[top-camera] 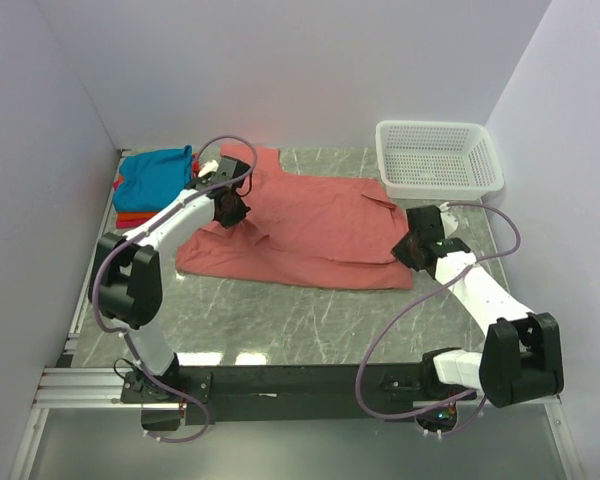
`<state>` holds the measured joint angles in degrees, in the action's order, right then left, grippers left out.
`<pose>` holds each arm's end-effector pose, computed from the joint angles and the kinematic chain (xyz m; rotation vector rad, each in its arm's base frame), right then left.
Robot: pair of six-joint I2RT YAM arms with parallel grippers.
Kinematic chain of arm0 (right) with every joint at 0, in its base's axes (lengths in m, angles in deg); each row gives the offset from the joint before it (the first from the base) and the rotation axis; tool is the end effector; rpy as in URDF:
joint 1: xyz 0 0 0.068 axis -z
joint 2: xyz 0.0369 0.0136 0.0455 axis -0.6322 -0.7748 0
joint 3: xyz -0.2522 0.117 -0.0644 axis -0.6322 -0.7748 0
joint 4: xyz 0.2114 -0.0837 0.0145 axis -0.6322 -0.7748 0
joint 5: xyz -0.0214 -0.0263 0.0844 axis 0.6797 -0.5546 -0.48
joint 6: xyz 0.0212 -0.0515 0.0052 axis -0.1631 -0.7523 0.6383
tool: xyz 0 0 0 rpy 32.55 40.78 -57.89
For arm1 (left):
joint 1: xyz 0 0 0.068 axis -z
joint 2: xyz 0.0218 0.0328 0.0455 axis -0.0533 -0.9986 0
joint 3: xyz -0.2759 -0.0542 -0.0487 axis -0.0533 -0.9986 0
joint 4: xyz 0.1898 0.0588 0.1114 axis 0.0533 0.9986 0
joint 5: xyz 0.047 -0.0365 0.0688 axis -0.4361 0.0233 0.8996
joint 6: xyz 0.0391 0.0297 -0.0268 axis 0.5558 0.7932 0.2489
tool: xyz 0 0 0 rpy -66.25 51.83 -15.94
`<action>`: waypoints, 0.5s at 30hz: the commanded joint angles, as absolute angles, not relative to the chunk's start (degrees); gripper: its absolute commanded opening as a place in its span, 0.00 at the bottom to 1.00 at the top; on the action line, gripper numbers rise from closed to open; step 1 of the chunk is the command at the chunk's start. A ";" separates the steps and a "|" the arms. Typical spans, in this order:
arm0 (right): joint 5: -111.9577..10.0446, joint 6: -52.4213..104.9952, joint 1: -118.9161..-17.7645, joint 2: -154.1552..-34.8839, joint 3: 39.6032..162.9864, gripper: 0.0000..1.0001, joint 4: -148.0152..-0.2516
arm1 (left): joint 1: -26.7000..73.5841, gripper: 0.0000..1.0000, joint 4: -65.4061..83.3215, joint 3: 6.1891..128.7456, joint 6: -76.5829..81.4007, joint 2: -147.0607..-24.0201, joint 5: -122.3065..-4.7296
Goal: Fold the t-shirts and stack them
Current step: Fold the tshirt
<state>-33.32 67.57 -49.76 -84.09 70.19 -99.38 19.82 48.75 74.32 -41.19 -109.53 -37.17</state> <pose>0.2088 0.0320 0.2485 0.8660 2.3159 0.2288 0.3183 -0.1213 0.2763 -0.8089 2.3816 -0.1422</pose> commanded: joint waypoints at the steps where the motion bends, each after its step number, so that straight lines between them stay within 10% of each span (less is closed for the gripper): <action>1: -31.10 67.37 -48.88 -84.89 72.33 0.04 -95.78 | 19.35 0.01 47.89 78.17 -39.28 -111.73 -36.62; 15: -26.18 66.84 -48.27 -81.98 70.84 0.05 -94.01 | 18.39 0.01 46.57 79.49 -38.57 -114.64 -37.85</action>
